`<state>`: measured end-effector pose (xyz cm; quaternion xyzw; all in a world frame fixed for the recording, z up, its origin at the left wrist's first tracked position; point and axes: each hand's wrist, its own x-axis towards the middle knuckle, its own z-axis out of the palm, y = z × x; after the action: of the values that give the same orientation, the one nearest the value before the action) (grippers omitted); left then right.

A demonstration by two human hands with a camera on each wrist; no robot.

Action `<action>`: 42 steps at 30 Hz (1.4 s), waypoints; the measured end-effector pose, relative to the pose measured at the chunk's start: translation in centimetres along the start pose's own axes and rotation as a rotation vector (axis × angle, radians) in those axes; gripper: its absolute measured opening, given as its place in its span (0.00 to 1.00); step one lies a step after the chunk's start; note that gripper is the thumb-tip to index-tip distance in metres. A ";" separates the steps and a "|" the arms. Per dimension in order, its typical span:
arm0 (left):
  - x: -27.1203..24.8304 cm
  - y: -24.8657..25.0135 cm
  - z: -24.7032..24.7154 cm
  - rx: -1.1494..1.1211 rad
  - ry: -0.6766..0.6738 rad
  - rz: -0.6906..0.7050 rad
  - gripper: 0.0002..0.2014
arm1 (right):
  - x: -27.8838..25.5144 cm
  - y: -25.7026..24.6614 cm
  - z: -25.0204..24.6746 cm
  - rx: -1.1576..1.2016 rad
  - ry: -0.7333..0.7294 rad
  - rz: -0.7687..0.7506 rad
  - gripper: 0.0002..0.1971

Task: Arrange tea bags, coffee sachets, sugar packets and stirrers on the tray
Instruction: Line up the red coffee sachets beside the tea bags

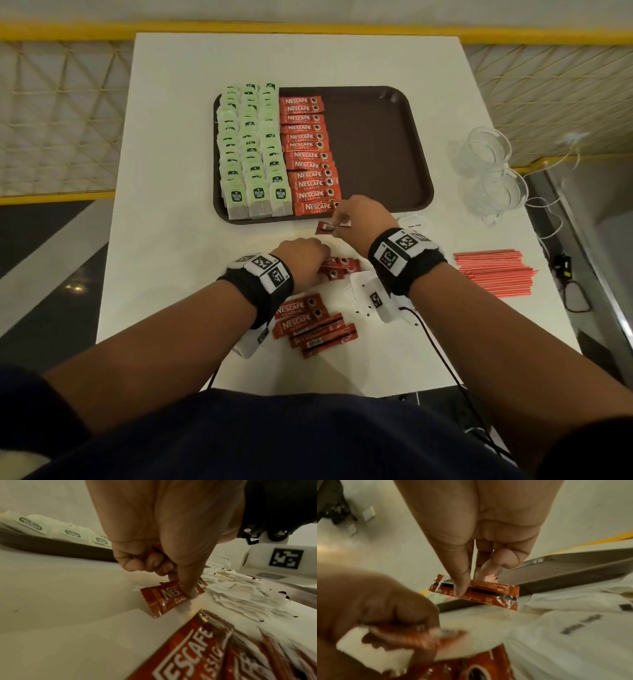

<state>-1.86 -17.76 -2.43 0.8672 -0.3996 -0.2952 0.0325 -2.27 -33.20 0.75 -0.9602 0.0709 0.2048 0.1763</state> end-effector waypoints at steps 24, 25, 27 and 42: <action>0.9 -5.0 -4.6 -1.438 0.327 -0.297 0.15 | 1.9 0.7 -4.3 1.150 -0.138 -0.302 0.11; 0.9 -5.0 -4.6 -1.486 0.315 -0.294 0.14 | 2.2 0.7 -4.3 1.131 -0.131 -0.326 0.11; 1.0 -5.2 -4.8 -1.583 0.299 -0.282 0.13 | 2.7 0.7 -4.5 1.109 -0.123 -0.338 0.10; 2.7 -5.9 -6.6 -1.536 0.680 -0.306 0.15 | 5.1 2.2 -4.4 1.481 -0.192 0.104 0.18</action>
<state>7.05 -16.86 -0.10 0.6905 0.0646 -0.2092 0.6894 3.54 -37.15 1.65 -0.5637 0.2200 0.1944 0.7720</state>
